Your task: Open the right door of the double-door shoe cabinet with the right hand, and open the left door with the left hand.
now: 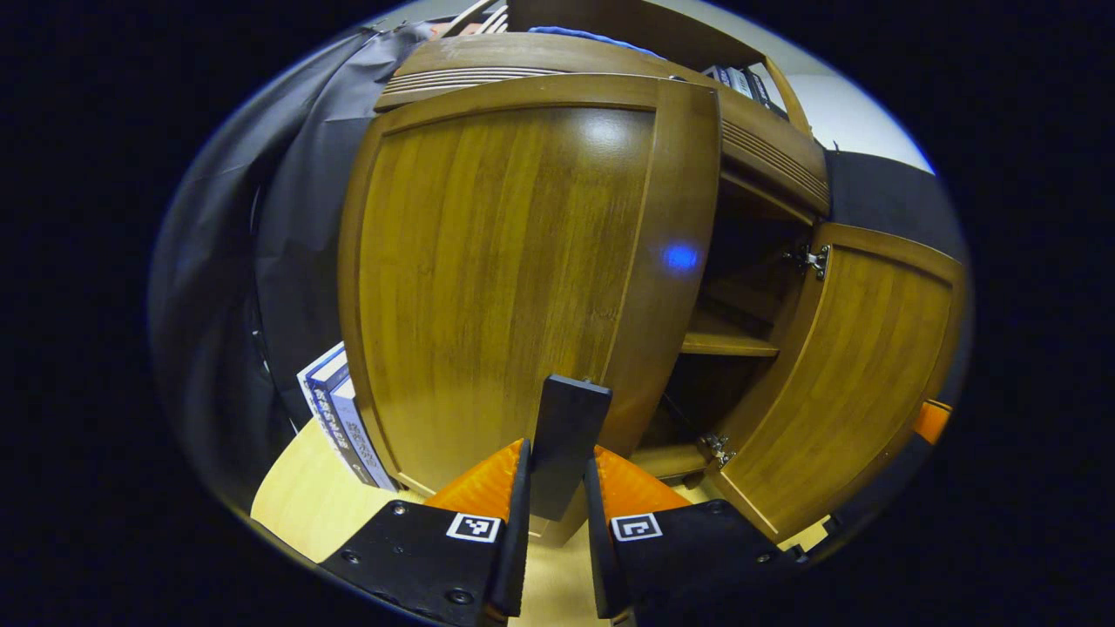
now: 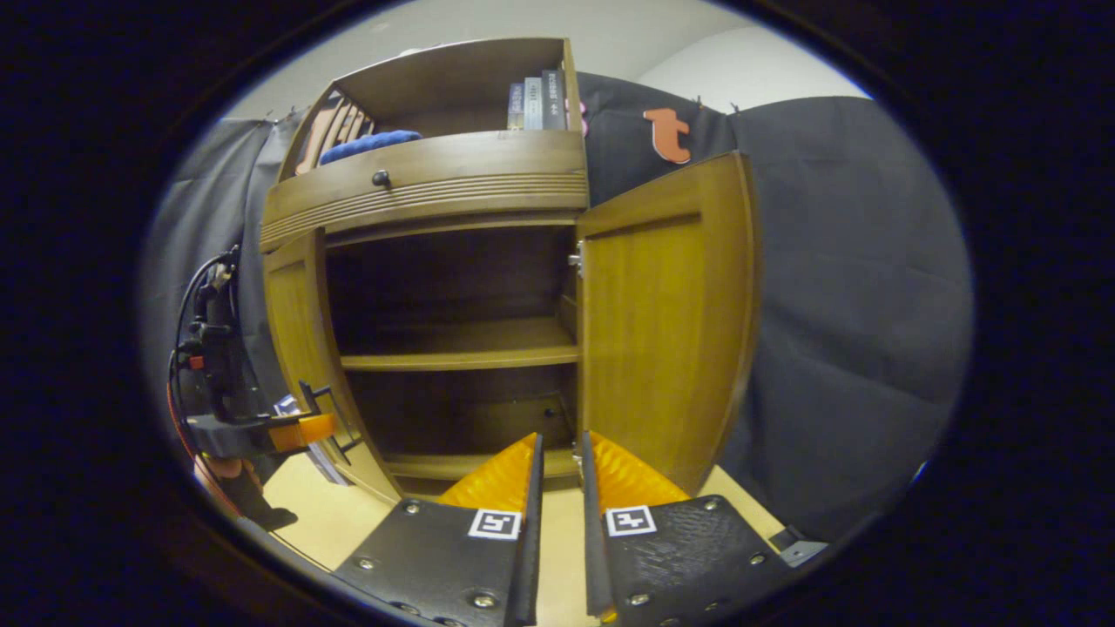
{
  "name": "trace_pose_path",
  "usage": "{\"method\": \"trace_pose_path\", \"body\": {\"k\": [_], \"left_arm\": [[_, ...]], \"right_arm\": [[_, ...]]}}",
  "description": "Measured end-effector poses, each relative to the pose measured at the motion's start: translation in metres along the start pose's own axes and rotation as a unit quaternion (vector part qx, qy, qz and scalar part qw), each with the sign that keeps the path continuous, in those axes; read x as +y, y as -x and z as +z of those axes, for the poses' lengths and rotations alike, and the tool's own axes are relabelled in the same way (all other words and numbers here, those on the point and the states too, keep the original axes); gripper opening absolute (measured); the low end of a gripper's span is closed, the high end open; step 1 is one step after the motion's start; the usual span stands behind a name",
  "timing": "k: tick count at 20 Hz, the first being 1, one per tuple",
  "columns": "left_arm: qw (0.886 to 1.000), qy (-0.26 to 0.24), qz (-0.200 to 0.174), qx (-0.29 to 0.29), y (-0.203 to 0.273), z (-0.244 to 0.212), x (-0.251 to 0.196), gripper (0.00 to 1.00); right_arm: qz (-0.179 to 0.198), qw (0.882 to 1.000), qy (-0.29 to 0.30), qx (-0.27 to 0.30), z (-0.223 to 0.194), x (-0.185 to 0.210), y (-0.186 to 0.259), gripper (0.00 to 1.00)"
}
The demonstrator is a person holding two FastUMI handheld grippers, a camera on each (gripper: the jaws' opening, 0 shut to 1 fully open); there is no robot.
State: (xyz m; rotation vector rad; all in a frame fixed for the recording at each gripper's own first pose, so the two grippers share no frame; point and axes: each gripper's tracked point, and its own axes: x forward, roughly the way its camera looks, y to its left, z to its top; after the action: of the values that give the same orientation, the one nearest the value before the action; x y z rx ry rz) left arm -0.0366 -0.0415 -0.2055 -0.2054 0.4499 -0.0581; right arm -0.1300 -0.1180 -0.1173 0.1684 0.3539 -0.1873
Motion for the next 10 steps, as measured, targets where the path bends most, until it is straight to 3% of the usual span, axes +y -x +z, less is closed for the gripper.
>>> {"method": "trace_pose_path", "body": {"k": [10], "left_arm": [[0.999,0.047,0.011,0.004,0.065,-0.008,0.037,0.27]], "right_arm": [[0.104,0.994,-0.004,0.015,-0.012,0.076,-0.023,0.22]]}}
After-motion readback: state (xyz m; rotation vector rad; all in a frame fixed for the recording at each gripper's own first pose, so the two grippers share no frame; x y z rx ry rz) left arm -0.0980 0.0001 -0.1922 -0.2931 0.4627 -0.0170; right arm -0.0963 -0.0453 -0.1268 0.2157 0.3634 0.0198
